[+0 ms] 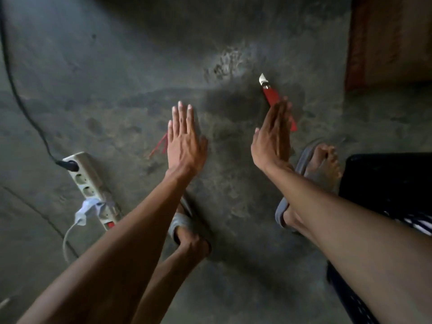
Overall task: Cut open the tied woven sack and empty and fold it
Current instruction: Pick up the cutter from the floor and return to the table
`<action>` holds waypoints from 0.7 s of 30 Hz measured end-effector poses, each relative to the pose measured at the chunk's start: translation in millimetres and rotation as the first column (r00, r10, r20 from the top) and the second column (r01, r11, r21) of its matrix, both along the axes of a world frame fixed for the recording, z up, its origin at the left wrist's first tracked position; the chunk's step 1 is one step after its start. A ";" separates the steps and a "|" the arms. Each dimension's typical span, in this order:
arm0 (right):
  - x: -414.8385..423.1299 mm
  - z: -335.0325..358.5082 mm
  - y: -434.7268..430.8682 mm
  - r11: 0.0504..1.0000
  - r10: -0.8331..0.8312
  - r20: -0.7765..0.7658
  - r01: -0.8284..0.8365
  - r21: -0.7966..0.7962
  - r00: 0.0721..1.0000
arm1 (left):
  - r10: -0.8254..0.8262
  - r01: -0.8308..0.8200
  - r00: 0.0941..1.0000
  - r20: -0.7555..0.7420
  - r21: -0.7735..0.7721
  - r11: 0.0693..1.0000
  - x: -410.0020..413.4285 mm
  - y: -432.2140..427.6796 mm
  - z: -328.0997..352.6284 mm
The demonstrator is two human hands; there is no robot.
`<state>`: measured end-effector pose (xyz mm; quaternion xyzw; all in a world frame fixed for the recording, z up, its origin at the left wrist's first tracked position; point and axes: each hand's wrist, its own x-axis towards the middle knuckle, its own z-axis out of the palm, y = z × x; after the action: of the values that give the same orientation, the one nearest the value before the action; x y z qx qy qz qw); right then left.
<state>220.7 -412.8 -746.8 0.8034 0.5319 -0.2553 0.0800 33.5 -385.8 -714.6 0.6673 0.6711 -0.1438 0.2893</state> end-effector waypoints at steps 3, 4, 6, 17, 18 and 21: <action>-2.2 -41.5 4.1 0.997 0.020 0.109 -0.028 0.068 0.994 | 0.055 -0.056 0.998 0.012 0.023 0.998 10.9 1.6 -50.0; -2.4 -48.7 3.6 0.995 0.026 0.146 -0.040 0.092 0.989 | 0.085 -0.086 0.996 0.018 0.034 0.996 15.8 0.2 -60.4; -1.0 -58.2 1.4 0.985 0.016 0.179 -0.047 0.168 0.984 | 0.136 -0.137 0.991 0.018 0.069 0.988 24.9 -3.7 -72.3; 67.2 -32.5 32.4 0.944 -0.098 -0.087 0.120 0.307 0.991 | 0.065 -0.064 0.998 0.021 -0.059 0.996 15.9 9.0 -59.8; 72.2 -29.3 34.2 0.954 -0.072 -0.102 0.098 0.283 0.992 | 0.048 -0.046 0.999 0.016 -0.091 0.995 13.1 13.3 -56.8; 78.8 -13.4 40.7 0.973 -0.104 -0.186 0.138 0.186 0.977 | 0.017 -0.014 1.000 0.013 -0.189 0.982 7.0 31.1 -42.0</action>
<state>299.5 -372.0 -760.2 0.8129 0.5095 -0.2750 -0.0629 40.4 -354.7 -756.6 0.6325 0.6574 -0.1997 0.3575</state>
